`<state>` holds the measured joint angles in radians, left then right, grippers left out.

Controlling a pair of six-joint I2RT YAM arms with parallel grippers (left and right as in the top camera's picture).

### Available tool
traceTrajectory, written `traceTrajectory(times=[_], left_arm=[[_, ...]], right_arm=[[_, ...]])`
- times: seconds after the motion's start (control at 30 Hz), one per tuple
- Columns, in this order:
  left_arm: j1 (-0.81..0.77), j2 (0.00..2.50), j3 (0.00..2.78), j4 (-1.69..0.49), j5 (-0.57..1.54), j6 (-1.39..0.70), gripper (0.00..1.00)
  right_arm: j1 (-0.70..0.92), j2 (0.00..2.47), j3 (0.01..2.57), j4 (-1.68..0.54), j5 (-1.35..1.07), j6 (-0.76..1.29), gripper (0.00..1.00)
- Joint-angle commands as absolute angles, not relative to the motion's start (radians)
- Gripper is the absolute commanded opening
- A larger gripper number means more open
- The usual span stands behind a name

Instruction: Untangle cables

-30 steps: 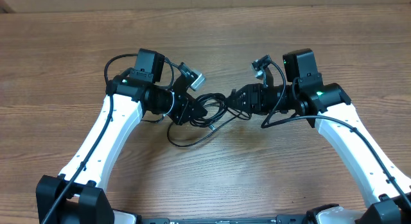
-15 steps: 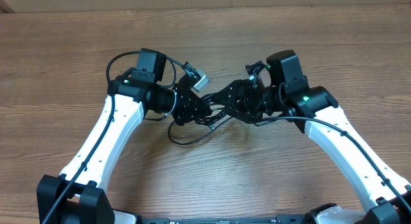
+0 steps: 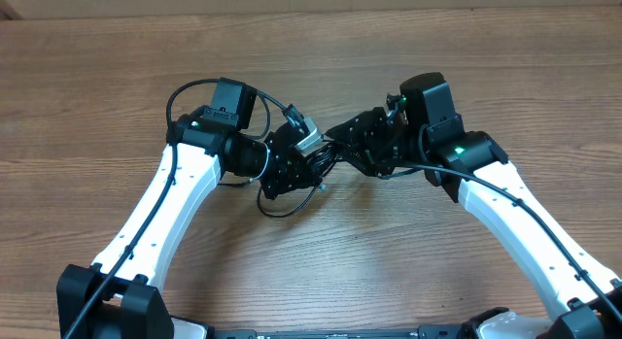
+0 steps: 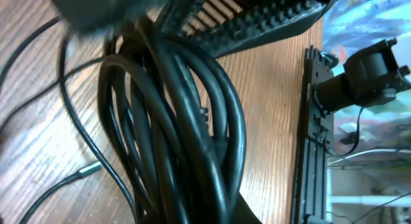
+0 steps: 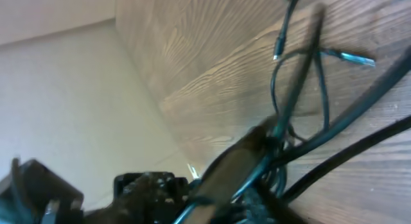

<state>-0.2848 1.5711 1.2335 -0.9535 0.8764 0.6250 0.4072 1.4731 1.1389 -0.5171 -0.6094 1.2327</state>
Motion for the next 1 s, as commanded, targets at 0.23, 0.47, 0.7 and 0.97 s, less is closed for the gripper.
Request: traceTrajectory(times=[0.23, 0.47, 0.7, 0.97], left_arm=[[-0.315, 1.565, 1.230, -0.948, 0.931, 0.741, 0.05], [-0.307, 1.565, 1.230, -0.946, 0.794, 0.643, 0.27], [-0.309, 1.565, 1.230, -0.945, 0.842, 0.620, 0.35], [-0.309, 1.565, 1.230, -0.945, 0.892, 0.598, 0.56]], right_arm=[[0.472, 1.502, 1.163, -0.489, -0.569, 1.158, 0.04], [0.397, 1.502, 1.163, -0.507, -0.579, 1.173, 0.04], [0.359, 1.502, 1.163, -0.529, -0.646, 1.428, 0.04], [0.356, 1.502, 1.163, -0.529, -0.674, 1.494, 0.04]])
